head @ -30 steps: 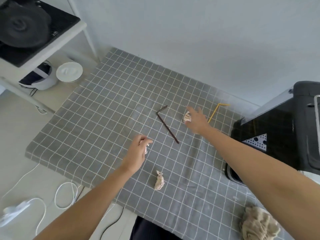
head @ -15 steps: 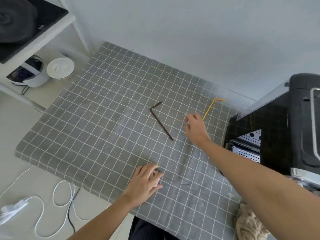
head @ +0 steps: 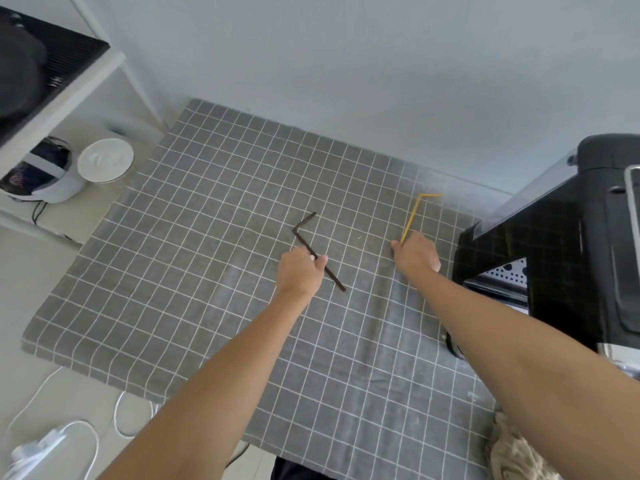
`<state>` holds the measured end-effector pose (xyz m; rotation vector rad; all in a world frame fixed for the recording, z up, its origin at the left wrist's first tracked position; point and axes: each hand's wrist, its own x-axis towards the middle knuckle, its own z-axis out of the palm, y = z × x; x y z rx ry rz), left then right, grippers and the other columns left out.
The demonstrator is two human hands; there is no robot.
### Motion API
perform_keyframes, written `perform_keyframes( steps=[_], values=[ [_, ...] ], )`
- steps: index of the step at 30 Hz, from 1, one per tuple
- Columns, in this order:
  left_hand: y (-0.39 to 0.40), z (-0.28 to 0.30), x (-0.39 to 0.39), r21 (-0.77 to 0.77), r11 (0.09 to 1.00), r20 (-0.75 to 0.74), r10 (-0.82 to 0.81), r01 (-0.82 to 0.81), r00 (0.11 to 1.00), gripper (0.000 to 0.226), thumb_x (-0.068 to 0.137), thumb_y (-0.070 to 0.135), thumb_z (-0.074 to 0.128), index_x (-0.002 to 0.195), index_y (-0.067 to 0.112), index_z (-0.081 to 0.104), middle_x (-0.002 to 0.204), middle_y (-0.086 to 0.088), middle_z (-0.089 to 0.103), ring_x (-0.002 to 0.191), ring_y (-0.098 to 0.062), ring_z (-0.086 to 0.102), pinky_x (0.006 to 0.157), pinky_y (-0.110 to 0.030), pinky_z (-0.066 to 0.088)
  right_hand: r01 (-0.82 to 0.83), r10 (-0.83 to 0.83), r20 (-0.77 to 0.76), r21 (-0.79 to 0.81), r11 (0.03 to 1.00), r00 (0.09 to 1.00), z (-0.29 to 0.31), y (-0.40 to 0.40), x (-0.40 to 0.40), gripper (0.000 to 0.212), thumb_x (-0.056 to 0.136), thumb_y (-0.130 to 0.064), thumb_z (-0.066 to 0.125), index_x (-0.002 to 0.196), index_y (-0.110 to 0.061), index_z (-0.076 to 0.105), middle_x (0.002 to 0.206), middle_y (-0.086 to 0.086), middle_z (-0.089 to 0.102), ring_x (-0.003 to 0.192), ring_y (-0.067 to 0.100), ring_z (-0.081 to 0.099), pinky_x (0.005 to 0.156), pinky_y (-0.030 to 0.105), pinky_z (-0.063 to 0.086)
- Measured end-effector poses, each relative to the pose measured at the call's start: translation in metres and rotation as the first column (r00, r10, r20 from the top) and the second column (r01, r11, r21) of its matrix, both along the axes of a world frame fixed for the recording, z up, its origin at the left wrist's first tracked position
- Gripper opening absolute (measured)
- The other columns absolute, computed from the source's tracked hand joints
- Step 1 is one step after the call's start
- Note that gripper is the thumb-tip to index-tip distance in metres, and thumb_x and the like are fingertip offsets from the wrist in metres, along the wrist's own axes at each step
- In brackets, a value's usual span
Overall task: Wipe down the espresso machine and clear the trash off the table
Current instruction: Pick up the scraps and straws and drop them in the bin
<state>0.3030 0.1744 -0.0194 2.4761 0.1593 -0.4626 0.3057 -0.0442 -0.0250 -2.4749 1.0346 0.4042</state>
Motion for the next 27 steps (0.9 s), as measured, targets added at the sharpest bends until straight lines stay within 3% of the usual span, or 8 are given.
perform_keyframes(
  steps=[2, 4, 7, 11, 15, 18, 23, 27],
  values=[
    [-0.014, 0.003, 0.013, 0.033, 0.999, -0.139, 0.026, -0.022, 0.990, 0.039, 0.090, 0.039, 0.060, 0.082, 0.001, 0.061, 0.080, -0.013, 0.070, 0.066, -0.024, 0.064, 0.046, -0.028, 0.043, 0.019, -0.019, -0.008, 0.022, 1.000, 1.000, 0.004, 0.002, -0.001, 0.033, 0.097, -0.032, 0.057, 0.113, -0.004, 0.064, 0.112, 0.019, 0.067, 0.099, 0.038, 0.066, 0.073, 0.039, 0.050],
    [-0.022, 0.004, 0.021, 0.049, 0.998, -0.195, 0.034, -0.025, 0.980, 0.030, 0.090, 0.031, 0.062, 0.083, 0.002, 0.060, 0.082, -0.013, 0.069, 0.067, -0.024, 0.064, 0.048, -0.027, 0.043, 0.030, -0.030, -0.001, 0.041, 0.999, 1.000, 0.006, 0.005, -0.006, 0.031, 0.097, -0.030, 0.055, 0.113, -0.005, 0.064, 0.111, 0.018, 0.067, 0.097, 0.037, 0.065, 0.070, 0.035, 0.048],
    [-0.028, 0.002, 0.028, 0.062, 0.998, -0.218, 0.011, 0.003, 0.976, 0.020, 0.089, 0.020, 0.062, 0.088, 0.000, 0.064, 0.089, -0.014, 0.071, 0.077, -0.027, 0.069, 0.052, -0.029, 0.047, 0.028, -0.033, 0.063, 0.077, 0.997, 0.997, 0.010, 0.009, -0.021, 0.027, 0.099, -0.029, 0.047, 0.110, -0.007, 0.059, 0.106, 0.017, 0.067, 0.094, 0.036, 0.064, 0.072, 0.039, 0.051],
    [-0.025, 0.004, 0.025, 0.030, 0.999, -0.216, -0.010, 0.016, 0.976, 0.020, 0.089, 0.021, 0.060, 0.088, 0.002, 0.065, 0.086, -0.011, 0.071, 0.068, -0.024, 0.067, 0.043, -0.026, 0.042, 0.020, -0.056, 0.158, 0.219, 0.976, 0.986, 0.018, 0.016, -0.044, 0.018, 0.099, -0.025, 0.048, 0.103, -0.009, 0.056, 0.100, 0.016, 0.067, 0.086, 0.033, 0.064, 0.069, 0.037, 0.052],
    [-0.017, 0.014, 0.010, -0.174, 0.984, -0.206, -0.083, 0.047, 0.975, 0.025, 0.088, 0.016, 0.057, 0.068, 0.002, 0.057, 0.066, -0.010, 0.064, 0.059, -0.024, 0.065, 0.047, -0.027, 0.043, 0.010, -0.081, 0.191, 0.345, 0.938, 0.978, 0.035, 0.026, -0.065, 0.020, 0.099, -0.021, 0.051, 0.113, -0.011, 0.062, 0.101, 0.010, 0.071, 0.079, 0.017, 0.066, 0.064, 0.029, 0.054],
    [-0.010, 0.029, -0.013, -0.334, 0.941, -0.193, -0.125, 0.055, 0.973, 0.023, 0.089, 0.013, 0.056, 0.071, 0.001, 0.065, 0.059, -0.008, 0.064, 0.055, -0.021, 0.061, 0.045, -0.026, 0.041, 0.031, -0.138, 0.223, 0.423, 0.906, 0.965, 0.053, 0.033, -0.093, 0.019, 0.096, -0.021, 0.054, 0.105, -0.013, 0.069, 0.094, 0.001, 0.070, 0.064, 0.004, 0.056, 0.051, 0.017, 0.038],
    [-0.016, 0.061, -0.069, -0.460, 0.887, -0.302, -0.181, 0.023, 0.936, 0.014, 0.091, 0.011, 0.053, 0.084, 0.004, 0.063, 0.070, -0.010, 0.070, 0.049, -0.012, 0.057, 0.036, -0.018, 0.036, 0.106, -0.242, 0.185, 0.545, 0.832, 0.952, 0.077, 0.030, -0.161, 0.011, 0.092, -0.016, 0.058, 0.085, -0.021, 0.064, 0.083, 0.003, 0.073, 0.081, 0.028, 0.072, 0.070, 0.040, 0.062],
    [-0.039, 0.078, -0.127, -0.480, 0.872, -0.370, -0.297, 0.092, 0.880, 0.013, 0.091, 0.013, 0.053, 0.082, 0.009, 0.062, 0.063, -0.005, 0.069, 0.057, -0.017, 0.062, 0.043, -0.020, 0.035, 0.125, -0.267, 0.118, 0.659, 0.741, 0.956, 0.094, 0.007, -0.230, 0.012, 0.091, -0.007, 0.058, 0.083, -0.015, 0.063, 0.073, 0.004, 0.070, 0.067, 0.021, 0.072, 0.055, 0.034, 0.061]
  ],
)
